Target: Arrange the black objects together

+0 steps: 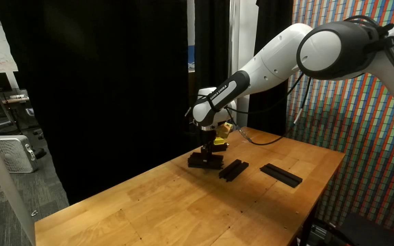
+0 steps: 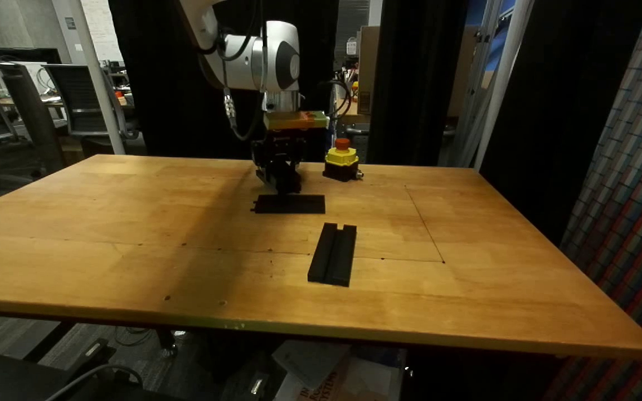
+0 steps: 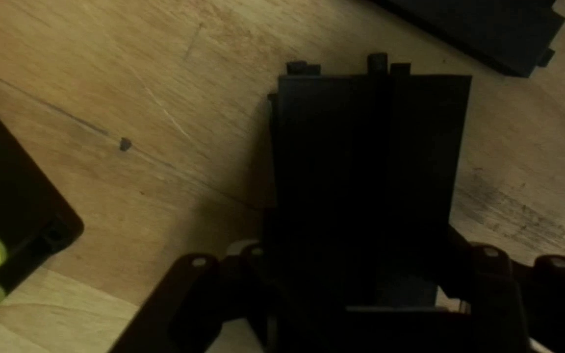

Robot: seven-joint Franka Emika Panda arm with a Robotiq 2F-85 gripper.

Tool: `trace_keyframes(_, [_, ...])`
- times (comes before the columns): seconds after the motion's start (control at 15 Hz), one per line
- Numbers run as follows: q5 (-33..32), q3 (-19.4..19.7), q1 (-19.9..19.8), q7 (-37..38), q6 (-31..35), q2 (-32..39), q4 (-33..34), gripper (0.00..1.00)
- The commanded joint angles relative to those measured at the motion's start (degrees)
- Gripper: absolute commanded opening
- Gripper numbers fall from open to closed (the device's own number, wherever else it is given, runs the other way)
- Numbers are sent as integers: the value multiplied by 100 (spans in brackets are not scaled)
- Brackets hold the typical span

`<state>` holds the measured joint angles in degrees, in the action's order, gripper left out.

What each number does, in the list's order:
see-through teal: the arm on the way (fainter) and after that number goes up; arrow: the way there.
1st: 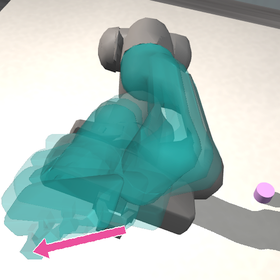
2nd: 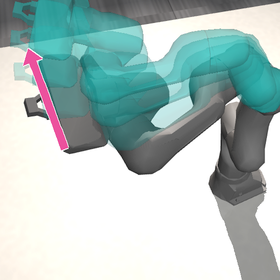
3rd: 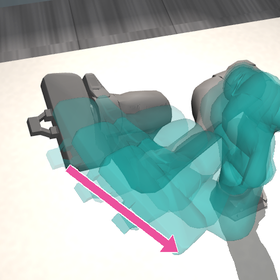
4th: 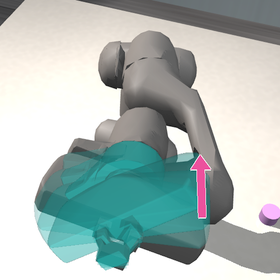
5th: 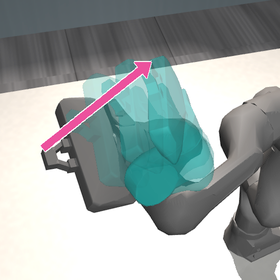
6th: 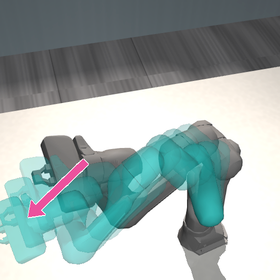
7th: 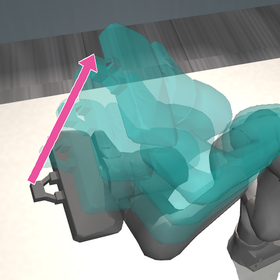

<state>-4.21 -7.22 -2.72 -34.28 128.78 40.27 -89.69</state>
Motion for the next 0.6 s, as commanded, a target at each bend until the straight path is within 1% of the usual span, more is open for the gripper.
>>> trace_keyframes(0.0, [39,-130,-117,-411,147,-30,-101,45])
trace_keyframes(0.4, [65,-103,-82,-526,127,-19,-94,45])
trace_keyframes(0.47, [61,-94,-73,-503,108,-19,-90,93])
trace_keyframes(0.53, [65,-98,-77,-512,104,-22,-94,94])
